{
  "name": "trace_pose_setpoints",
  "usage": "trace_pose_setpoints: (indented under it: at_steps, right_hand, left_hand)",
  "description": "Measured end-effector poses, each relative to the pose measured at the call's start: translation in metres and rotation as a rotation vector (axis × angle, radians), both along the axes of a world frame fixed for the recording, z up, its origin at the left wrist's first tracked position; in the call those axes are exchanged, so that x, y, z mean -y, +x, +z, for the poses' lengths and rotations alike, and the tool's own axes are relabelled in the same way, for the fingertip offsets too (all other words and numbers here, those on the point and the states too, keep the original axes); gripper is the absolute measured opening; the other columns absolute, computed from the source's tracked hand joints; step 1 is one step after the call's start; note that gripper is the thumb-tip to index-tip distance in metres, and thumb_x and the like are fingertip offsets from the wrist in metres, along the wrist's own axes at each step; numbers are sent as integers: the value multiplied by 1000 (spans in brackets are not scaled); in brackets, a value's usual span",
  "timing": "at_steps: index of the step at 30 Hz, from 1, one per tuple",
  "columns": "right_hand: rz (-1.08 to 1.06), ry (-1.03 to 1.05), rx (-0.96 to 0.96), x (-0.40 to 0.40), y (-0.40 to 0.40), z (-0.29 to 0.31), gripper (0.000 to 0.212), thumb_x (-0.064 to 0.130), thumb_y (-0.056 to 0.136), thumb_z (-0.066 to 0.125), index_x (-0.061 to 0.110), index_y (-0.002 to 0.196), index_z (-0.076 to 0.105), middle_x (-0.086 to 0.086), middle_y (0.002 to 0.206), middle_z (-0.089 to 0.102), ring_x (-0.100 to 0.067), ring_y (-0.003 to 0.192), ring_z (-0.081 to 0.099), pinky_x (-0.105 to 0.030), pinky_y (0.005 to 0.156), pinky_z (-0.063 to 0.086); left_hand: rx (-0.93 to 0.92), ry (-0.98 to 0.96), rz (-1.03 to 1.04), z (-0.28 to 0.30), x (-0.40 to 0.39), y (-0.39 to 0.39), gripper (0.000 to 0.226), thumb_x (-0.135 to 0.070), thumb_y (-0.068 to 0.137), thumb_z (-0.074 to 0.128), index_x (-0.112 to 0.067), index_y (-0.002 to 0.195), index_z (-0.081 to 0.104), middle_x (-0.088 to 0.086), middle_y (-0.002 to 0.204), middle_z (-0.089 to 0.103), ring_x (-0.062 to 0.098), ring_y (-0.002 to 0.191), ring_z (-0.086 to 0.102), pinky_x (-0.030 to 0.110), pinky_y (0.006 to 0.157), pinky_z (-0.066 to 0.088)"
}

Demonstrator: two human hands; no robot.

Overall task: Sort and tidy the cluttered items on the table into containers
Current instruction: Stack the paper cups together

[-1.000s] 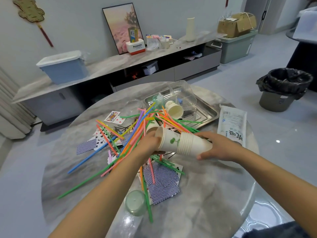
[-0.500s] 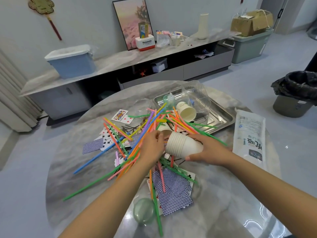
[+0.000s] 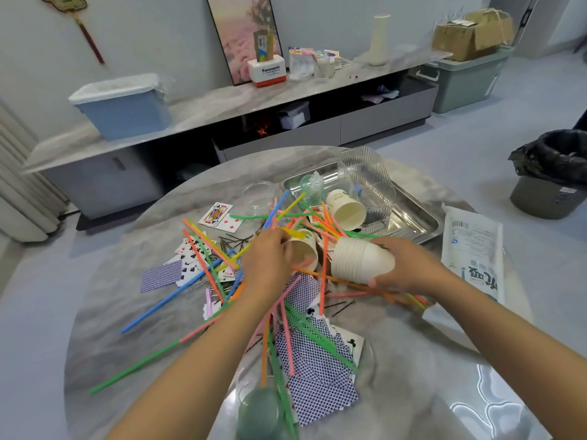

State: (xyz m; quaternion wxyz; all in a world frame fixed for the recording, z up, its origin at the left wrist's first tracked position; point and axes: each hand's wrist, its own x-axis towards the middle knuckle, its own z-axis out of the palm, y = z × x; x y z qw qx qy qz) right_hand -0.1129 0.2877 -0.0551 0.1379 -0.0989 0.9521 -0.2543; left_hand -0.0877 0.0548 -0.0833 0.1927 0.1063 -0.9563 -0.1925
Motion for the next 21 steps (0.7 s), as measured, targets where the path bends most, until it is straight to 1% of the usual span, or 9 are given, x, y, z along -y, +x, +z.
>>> trace_pose_setpoints:
  at_steps: [4, 7, 9, 11, 13, 14, 17, 19, 21]
  right_hand:
    - [1, -8, -1, -4, -5, 3, 79, 31, 64, 80, 34, 133, 44, 5, 127, 55, -20, 114, 52, -37, 95, 43]
    - [17, -75, -10, -3, -5, 3, 76, 27, 64, 81, 34, 131, 46, 6, 124, 56, -18, 111, 53, -36, 93, 43]
    - [27, -89, -19, -1, -3, 3, 76, 27, 63, 81, 35, 130, 47, 7, 124, 57, -17, 111, 53, -38, 95, 43]
    - [40, -108, -35, 0, -2, 4, 77, 26, 62, 82, 34, 131, 48, 7, 125, 57, -18, 113, 53, -39, 96, 43]
    - [87, -135, -38, 0, 0, 8, 76, 22, 63, 82, 31, 131, 49, 8, 124, 56, -16, 112, 52, -35, 95, 42]
    - [122, -156, -27, 0, 0, 10, 76, 20, 64, 82, 30, 131, 49, 9, 123, 56, -14, 110, 52, -31, 93, 42]
    - [198, -197, 15, 0, 3, 15, 75, 20, 66, 82, 31, 131, 48, 15, 118, 52, -7, 107, 49, -22, 84, 36]
    - [209, -198, 20, 0, 5, 13, 75, 21, 66, 83, 31, 131, 48, 16, 116, 51, -4, 105, 47, -19, 81, 33]
    - [172, -201, 20, -4, 5, 10, 75, 21, 65, 83, 31, 131, 49, 14, 117, 53, -5, 102, 48, -20, 80, 34]
  left_hand:
    - [-48, 270, 68, 17, 5, 7, 10, -29, 91, 57, -25, 90, 66, -9, 86, 65, 16, 79, 59, 30, 64, 44]
    - [14, 514, 46, 23, 7, 4, 7, -25, 89, 63, -25, 82, 65, -8, 82, 63, 11, 78, 56, 25, 65, 39]
    - [54, 662, 25, 25, 5, 4, 6, -20, 88, 64, -19, 84, 67, -2, 83, 64, 11, 75, 56, 23, 62, 42]
    - [110, 796, -1, 28, 2, 5, 8, -16, 90, 62, -12, 90, 69, 1, 77, 64, 10, 65, 56, 18, 56, 45]
    - [186, 878, -10, 30, -1, 6, 13, -15, 92, 59, -9, 97, 69, -1, 72, 62, 8, 58, 53, 12, 49, 44]
    - [221, 899, -14, 31, -4, 6, 15, -14, 92, 58, -9, 99, 69, -2, 73, 63, 7, 58, 53, 11, 47, 43]
    - [333, 1009, -62, 32, -17, 5, 20, -13, 94, 54, -11, 105, 70, -1, 77, 66, 8, 60, 55, 14, 48, 44]
    - [387, 1094, -120, 30, -30, 1, 23, -15, 96, 51, -12, 108, 70, 2, 87, 70, 12, 71, 62, 22, 59, 50]
    - [420, 1161, -172, 29, -44, -5, 24, -17, 96, 50, -15, 112, 68, 3, 105, 70, 15, 90, 64, 28, 72, 52]
